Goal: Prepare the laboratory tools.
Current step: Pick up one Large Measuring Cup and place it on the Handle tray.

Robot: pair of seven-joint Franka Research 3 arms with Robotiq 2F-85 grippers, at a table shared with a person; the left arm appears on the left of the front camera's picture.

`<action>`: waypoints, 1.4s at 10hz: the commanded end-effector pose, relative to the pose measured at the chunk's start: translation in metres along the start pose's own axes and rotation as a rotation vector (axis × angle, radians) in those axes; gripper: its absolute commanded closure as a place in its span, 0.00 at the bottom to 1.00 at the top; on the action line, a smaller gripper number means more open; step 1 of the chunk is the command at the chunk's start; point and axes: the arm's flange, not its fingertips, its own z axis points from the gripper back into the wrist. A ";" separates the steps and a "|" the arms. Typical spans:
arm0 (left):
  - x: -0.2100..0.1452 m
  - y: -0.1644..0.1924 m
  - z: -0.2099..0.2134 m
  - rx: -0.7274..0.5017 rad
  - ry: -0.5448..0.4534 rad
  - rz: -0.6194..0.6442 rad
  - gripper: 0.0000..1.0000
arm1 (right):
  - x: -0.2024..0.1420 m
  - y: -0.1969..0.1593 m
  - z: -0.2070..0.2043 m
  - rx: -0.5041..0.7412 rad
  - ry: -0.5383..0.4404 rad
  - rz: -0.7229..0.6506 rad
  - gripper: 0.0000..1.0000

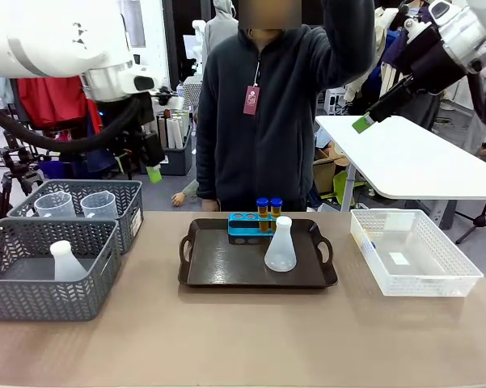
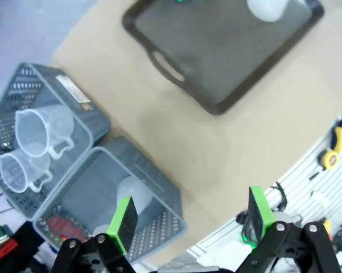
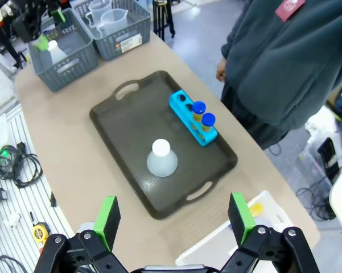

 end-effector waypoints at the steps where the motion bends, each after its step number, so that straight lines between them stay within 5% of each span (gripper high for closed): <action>1: 0.007 0.031 0.000 -0.031 -0.071 0.126 0.00 | 0.000 0.000 0.001 0.005 -0.007 0.000 0.00; 7: 0.013 0.135 -0.059 0.043 -0.074 0.403 0.00 | 0.000 0.000 0.001 0.005 -0.007 0.000 0.00; 14: -0.028 0.200 -0.115 0.144 -0.041 0.637 0.00 | 0.000 0.000 0.001 0.005 -0.007 0.000 0.00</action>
